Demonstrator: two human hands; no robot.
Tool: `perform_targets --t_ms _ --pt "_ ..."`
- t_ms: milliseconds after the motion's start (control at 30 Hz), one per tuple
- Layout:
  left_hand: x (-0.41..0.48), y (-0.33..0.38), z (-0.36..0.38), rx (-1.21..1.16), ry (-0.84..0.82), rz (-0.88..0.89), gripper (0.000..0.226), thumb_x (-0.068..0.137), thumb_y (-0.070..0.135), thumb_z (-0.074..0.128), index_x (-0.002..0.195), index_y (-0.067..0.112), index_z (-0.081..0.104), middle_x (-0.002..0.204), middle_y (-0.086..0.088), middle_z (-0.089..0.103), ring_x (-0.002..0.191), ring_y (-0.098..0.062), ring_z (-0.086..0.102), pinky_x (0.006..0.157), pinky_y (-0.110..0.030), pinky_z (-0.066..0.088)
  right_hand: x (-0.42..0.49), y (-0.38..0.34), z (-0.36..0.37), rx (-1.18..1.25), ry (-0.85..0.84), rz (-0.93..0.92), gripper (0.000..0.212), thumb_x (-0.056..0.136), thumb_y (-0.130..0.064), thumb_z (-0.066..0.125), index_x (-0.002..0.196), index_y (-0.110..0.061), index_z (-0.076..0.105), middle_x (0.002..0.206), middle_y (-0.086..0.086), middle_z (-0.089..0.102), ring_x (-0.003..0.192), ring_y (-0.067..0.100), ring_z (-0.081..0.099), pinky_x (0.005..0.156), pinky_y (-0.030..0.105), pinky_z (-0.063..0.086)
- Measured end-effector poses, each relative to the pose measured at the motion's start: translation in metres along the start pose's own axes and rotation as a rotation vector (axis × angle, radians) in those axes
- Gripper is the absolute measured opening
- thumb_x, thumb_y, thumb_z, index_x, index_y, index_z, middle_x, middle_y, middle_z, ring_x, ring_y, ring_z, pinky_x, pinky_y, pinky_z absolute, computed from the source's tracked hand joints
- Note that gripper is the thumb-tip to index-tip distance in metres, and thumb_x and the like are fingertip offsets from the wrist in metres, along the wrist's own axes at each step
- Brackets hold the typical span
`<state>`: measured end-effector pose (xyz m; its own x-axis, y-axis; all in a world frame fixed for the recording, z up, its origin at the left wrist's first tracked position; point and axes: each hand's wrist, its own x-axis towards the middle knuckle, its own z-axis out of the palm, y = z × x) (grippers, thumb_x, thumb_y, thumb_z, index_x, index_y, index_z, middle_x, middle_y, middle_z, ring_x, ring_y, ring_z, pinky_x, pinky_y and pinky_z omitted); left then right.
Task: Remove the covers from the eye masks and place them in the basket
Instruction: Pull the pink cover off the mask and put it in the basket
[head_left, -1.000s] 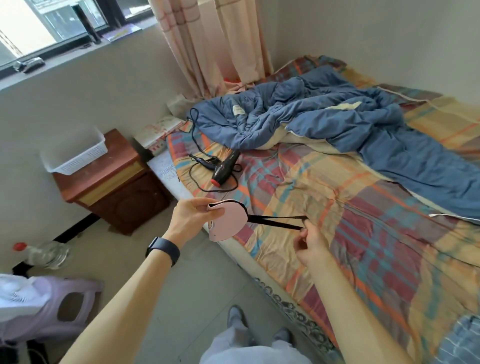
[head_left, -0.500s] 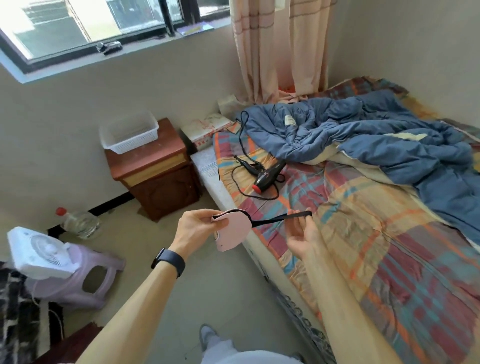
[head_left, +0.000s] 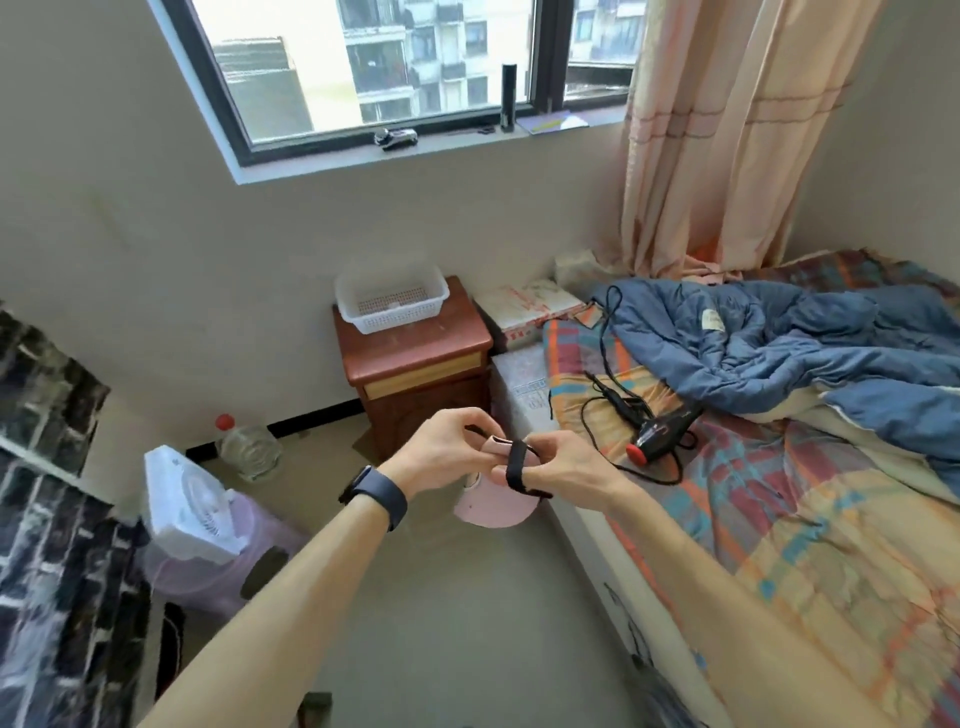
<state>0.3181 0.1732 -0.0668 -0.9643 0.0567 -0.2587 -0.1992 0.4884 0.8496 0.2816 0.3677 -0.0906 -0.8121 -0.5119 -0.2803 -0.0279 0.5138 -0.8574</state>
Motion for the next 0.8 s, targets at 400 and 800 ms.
perform_targets --t_ms 400,800 --pt "0.036 -0.069 -0.098 0.062 0.273 -0.083 0.037 0.065 0.07 0.07 0.079 0.037 0.074 0.083 0.018 0.073 0.081 0.004 0.065 0.068 -0.015 0.051 0.129 -0.038 0.074 -0.209 0.087 -0.154 0.029 0.074 -0.048 0.061 0.067 -0.02 0.06 0.056 -0.003 0.062 0.051 0.009 0.048 0.049 0.038 0.046" --pt "0.175 -0.118 -0.225 -0.788 0.52 -0.5 0.026 0.091 0.038 0.066 0.103 0.017 0.074 0.111 0.0 0.073 0.1 -0.018 0.069 0.075 -0.032 0.048 0.33 -0.085 0.067 0.35 0.155 -0.151 0.017 0.084 -0.038 0.077 0.091 -0.023 0.077 0.087 0.003 0.077 0.087 0.029 0.071 0.083 0.049 0.056"
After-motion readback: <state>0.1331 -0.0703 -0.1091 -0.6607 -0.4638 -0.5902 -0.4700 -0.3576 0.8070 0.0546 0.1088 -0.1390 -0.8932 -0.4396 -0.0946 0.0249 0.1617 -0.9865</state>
